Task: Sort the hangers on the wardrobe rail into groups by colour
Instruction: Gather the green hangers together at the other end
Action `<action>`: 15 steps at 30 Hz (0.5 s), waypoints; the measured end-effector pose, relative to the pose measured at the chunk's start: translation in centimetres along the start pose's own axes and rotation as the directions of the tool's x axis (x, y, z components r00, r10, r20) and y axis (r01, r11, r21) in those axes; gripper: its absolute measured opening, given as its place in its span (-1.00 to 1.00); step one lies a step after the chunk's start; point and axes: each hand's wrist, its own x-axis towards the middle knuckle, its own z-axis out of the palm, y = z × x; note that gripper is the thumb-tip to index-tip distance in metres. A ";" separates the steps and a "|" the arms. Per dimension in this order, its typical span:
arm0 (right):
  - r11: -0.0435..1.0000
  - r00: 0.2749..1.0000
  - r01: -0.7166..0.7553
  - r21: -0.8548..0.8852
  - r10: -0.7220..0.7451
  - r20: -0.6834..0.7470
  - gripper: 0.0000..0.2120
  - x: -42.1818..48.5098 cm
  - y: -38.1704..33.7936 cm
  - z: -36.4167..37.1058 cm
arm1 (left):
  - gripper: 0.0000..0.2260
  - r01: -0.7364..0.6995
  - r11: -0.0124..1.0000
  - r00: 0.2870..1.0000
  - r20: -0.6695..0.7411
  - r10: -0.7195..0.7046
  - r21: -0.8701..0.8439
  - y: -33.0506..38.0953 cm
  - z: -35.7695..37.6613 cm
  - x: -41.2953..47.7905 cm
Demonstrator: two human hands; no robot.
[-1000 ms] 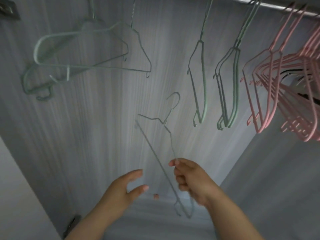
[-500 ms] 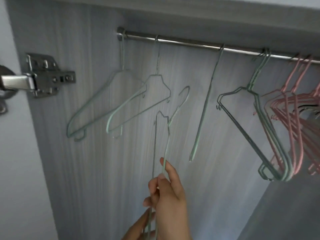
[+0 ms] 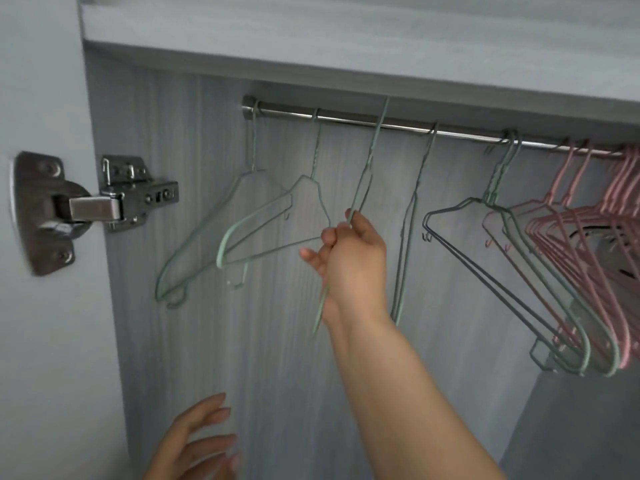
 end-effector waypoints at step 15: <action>0.906 0.988 -0.036 -0.421 -0.031 -0.151 -0.56 3.3 3.4 -2.5 | -0.50 -0.523 0.750 0.807 -0.048 0.589 0.405 3.6 0.5 2.7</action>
